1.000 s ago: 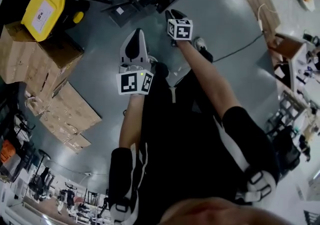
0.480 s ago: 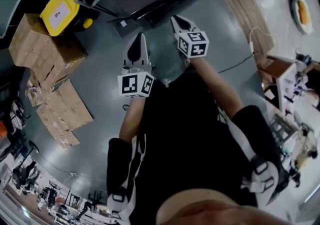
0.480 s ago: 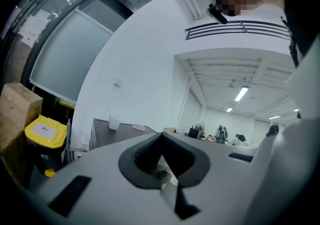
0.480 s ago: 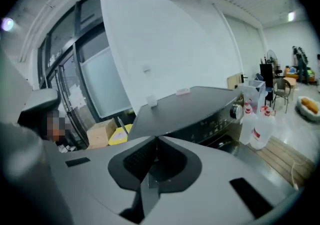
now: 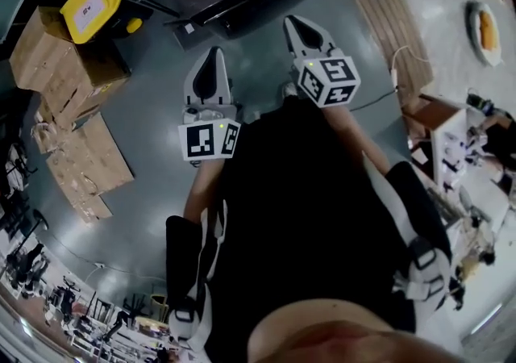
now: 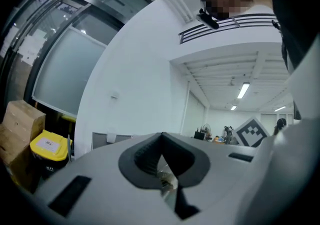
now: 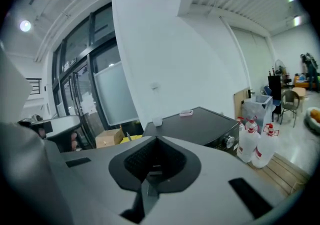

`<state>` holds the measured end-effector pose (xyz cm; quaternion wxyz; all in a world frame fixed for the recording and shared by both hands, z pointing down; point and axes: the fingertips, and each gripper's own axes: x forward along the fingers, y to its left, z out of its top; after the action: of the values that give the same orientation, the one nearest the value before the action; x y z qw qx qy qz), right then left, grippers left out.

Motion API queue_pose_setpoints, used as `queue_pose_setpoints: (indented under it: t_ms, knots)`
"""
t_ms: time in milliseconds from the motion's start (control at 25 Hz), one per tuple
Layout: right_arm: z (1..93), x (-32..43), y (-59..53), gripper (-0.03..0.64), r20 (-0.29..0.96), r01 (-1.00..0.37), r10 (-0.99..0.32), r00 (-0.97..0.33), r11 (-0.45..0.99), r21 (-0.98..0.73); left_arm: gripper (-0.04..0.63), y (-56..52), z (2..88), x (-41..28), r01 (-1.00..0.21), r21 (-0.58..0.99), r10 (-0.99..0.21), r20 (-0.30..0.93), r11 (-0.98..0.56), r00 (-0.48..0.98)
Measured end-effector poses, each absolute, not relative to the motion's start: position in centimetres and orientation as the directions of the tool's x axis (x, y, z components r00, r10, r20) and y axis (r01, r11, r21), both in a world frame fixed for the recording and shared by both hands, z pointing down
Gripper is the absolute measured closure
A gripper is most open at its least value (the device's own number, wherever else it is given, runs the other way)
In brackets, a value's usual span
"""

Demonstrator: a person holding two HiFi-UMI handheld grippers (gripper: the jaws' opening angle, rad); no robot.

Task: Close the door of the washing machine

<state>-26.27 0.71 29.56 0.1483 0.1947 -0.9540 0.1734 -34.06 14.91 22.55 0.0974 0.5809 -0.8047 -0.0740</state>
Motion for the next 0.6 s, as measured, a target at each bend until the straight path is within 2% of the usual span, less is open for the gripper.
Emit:
queue_pose_setpoints:
  t_ms: [360,600]
  knots:
    - [28.6,-24.2,2.4,0.611,0.332,-0.372,-0.291,-0.897,0.903,-0.216,0.591,16.3,22.8,-33.6,-0.893,0.246,-0.926,0.075,0.377,-0.371]
    - [28.0,-25.2,3.8,0.611,0.298,-0.325,-0.257,-0.920,0.922,-0.210,0.591,16.1,22.4,-33.6,-0.911,0.205,-0.933,0.068,0.359,-0.352]
